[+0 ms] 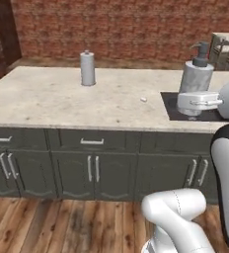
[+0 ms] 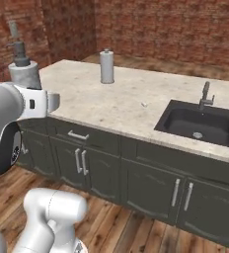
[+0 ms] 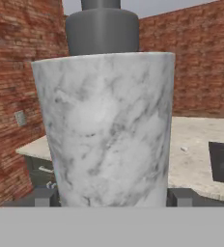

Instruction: Open the cabinet. Pick the soap dispenser and place it next to the sink. Then close the cabinet.

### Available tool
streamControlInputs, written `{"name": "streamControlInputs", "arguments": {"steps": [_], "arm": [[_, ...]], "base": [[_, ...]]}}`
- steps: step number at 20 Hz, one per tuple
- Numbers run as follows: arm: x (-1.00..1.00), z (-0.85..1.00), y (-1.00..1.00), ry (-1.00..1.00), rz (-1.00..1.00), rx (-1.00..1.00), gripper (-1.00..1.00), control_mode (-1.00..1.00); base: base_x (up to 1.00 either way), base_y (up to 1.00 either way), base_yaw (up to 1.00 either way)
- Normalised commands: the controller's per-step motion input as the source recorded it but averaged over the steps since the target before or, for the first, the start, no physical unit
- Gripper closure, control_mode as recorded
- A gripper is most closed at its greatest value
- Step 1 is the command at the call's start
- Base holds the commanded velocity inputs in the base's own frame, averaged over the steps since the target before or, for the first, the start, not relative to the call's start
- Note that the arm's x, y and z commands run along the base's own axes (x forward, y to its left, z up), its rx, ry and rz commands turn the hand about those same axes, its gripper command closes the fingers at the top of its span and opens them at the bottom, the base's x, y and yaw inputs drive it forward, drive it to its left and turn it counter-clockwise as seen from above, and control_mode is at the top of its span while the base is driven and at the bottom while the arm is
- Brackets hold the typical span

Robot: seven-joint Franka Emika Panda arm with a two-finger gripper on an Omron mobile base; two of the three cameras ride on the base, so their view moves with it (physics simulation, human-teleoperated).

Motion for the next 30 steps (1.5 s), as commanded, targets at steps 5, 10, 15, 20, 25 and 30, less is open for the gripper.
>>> {"name": "streamControlInputs", "arguments": {"steps": [5,10,15,20,25,30], "arm": [[0.0,0.0,0.0,0.0,0.0,0.0,1.0,1.0],[0.0,0.0,0.0,0.0,0.0,0.0,1.0,1.0],[0.0,0.0,0.0,0.0,0.0,0.0,1.0,1.0],[0.0,0.0,0.0,0.0,0.0,0.0,1.0,1.0],[0.0,0.0,0.0,0.0,0.0,0.0,1.0,1.0],[0.0,0.0,0.0,0.0,0.0,0.0,1.0,1.0]], "base": [[0.66,-0.06,-0.36],[0.75,0.0,-0.19],[0.61,0.0,-0.23],[0.37,0.0,-0.39],[0.28,0.08,-0.4],[0.31,0.38,-0.23]]}}
